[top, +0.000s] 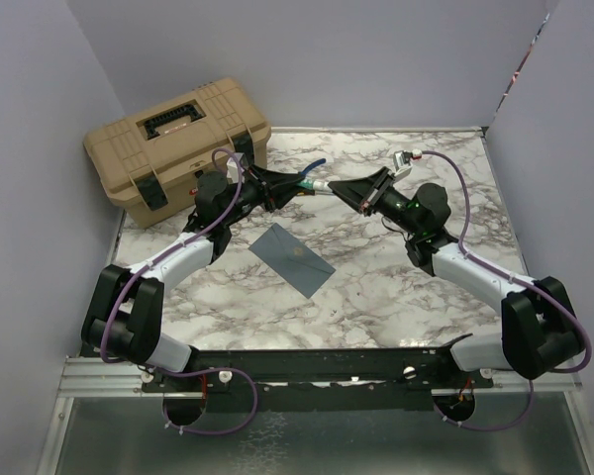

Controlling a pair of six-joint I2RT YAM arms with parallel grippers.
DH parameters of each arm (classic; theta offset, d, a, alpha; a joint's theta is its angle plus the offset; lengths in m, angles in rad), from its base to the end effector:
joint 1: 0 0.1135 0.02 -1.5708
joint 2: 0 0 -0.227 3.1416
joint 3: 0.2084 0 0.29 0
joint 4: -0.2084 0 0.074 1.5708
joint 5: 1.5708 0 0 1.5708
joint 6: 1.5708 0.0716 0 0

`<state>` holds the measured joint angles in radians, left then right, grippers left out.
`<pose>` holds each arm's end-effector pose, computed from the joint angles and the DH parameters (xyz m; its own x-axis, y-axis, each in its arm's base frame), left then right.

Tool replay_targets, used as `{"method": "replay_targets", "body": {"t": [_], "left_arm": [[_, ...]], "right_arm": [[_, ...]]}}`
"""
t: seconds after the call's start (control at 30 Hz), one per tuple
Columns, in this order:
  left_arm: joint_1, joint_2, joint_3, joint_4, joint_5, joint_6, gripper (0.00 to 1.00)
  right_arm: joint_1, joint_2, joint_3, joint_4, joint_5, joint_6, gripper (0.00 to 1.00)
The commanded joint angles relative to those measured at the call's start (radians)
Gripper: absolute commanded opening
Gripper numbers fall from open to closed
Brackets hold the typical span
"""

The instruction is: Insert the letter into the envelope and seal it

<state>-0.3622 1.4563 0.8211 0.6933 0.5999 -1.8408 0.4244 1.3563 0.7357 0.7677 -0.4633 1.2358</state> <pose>0.3512 -0.1763 0.2267 -0.8043 -0.5459 0.2347 -0.1663 -0.1724 -0.9709 0.3276 0.1831 0.2394 -0.6844 0.6178 -0.3871 -0.3797 0.1512 0.9127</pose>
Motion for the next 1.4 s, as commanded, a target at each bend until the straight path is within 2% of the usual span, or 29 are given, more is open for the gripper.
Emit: {"method": "replay_targets", "body": {"t": [0.0,0.9,1.17,1.37], "left_arm": [[-0.004,0.002,-0.013,0.035,-0.016,-0.007,0.0],[-0.007,0.015,-0.021,0.057,-0.014,0.004,0.0],[-0.009,0.019,-0.015,0.057,-0.004,0.03,0.0],[-0.013,0.028,0.018,0.033,0.029,0.097,0.0]], "right_arm": [[0.007,0.015,0.02,0.081,-0.03,0.024,0.0],[0.01,0.07,0.065,0.116,-0.094,0.048,0.0],[0.014,0.073,0.084,0.056,-0.096,0.028,0.0],[0.018,0.069,0.131,-0.071,-0.094,-0.011,0.0]]}}
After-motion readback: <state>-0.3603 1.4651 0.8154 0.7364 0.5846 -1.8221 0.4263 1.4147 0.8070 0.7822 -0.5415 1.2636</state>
